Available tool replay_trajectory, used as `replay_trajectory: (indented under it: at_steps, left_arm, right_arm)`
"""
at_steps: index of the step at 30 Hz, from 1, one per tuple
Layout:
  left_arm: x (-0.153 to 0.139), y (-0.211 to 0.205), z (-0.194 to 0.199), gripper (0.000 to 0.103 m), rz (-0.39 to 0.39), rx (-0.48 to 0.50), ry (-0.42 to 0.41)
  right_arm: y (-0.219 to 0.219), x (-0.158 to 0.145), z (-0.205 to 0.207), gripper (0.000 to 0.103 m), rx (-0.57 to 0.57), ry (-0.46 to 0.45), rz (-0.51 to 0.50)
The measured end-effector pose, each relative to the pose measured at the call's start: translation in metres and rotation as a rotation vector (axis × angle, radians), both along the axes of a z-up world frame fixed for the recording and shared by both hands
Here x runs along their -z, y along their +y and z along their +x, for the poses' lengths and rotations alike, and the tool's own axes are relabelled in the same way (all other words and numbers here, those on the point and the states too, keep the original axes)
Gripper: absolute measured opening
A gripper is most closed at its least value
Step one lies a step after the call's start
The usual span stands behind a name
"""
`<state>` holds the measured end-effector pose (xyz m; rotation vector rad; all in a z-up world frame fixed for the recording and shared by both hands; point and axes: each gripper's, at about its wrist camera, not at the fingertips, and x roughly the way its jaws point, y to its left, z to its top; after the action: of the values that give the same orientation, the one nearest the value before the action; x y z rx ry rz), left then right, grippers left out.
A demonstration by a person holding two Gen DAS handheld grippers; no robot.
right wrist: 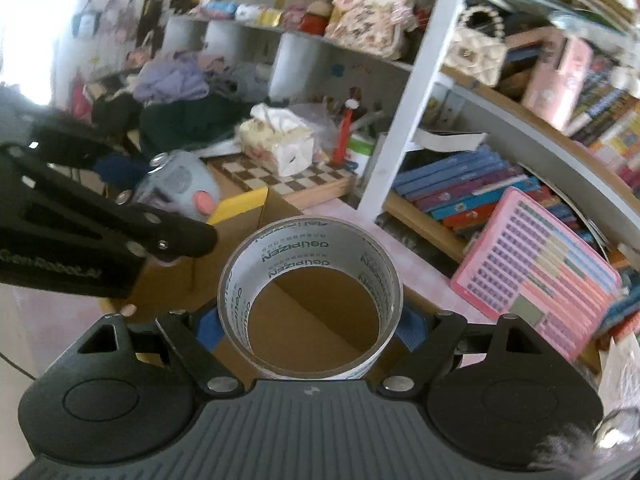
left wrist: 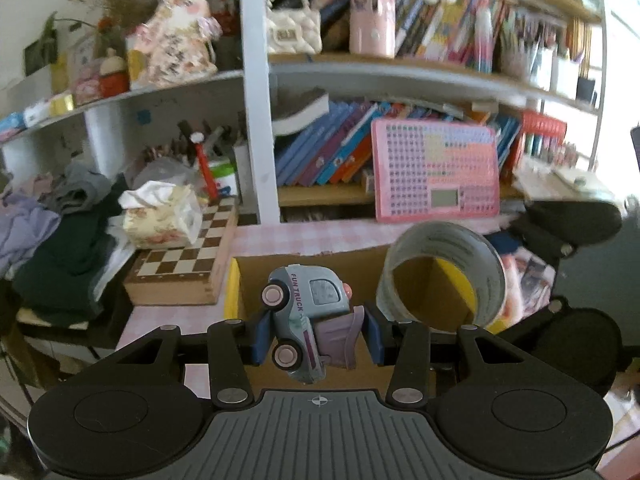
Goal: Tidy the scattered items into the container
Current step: 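Carry the truck and tape roll with both tools over the yellow box, then open both tools to drop the truck and tape roll into the box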
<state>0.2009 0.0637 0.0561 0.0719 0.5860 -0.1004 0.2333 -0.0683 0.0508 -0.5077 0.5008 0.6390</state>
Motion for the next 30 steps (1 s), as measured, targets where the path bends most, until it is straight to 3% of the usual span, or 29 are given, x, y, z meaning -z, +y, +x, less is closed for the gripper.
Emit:
replay_trajectory:
  at_steps: [8,19,23,30]
  left_arm:
    - [0.032,-0.001,0.065,0.044,0.045,0.062,0.187]
    - [0.066,-0.006,0.109,0.045,0.102,0.102,0.375]
    - [0.073,-0.003,0.115,0.043,0.097,0.089,0.399]
    - [0.071,-0.003,0.116,0.044,0.092,0.084,0.388]
  right_arm:
    - [0.024,0.037,0.071,0.083,-0.056,0.122,-0.191]
    - [0.058,0.08,0.109,0.083,-0.223,0.302,-0.416]
    - [0.065,0.084,0.112,0.083,-0.259,0.345,-0.452]
    - [0.067,0.087,0.111,0.084,-0.248,0.341,-0.45]
